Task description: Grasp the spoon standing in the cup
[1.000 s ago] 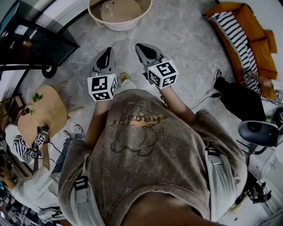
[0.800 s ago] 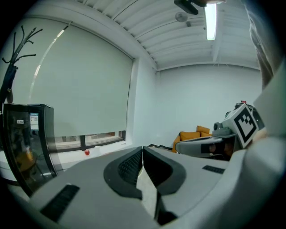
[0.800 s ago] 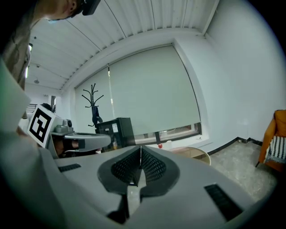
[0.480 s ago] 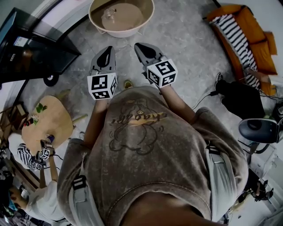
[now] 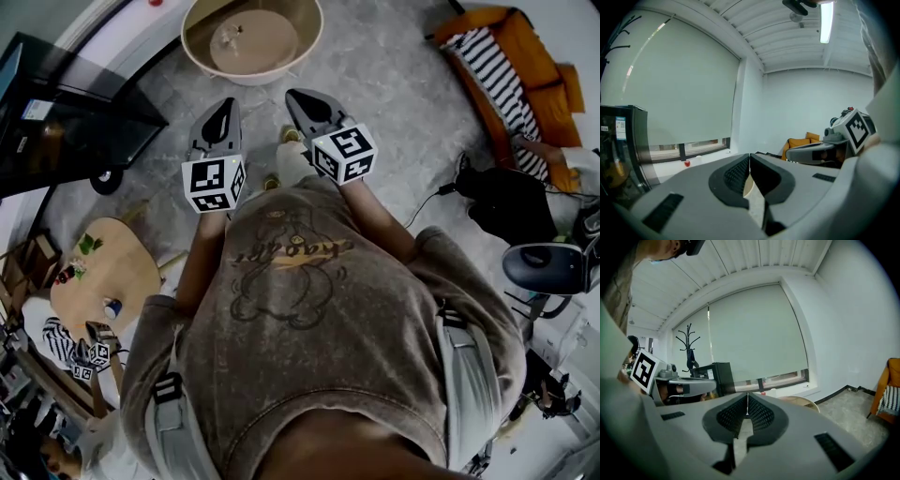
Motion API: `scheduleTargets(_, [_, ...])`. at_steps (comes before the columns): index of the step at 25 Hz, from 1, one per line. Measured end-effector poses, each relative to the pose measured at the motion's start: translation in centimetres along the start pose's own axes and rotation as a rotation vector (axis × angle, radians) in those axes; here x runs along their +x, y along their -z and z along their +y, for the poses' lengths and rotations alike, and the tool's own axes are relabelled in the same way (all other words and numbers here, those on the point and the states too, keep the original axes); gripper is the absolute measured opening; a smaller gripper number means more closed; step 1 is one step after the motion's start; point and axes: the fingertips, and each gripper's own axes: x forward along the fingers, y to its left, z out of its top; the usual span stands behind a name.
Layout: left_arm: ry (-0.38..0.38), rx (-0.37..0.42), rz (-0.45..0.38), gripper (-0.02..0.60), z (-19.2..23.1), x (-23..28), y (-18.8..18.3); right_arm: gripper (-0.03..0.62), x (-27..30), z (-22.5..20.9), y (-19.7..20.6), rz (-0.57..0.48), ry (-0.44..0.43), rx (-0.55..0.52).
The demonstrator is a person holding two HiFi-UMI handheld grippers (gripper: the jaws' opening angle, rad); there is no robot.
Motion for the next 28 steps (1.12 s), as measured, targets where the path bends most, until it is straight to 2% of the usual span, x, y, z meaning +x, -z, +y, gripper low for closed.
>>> scheduleTargets(15, [-0.006,-0.003,-0.006,0.018,5.3,9.0,-2.2,0.018,8.4,-5.4,-2.0,0.018,-0.018,0.008])
scheduleTargets(28, [-0.05,-0.032,0.022,0.017,9.1,18.8,-4.3,0.018,15.2,-13.9,-5.6,0.032,-0.034,0.016])
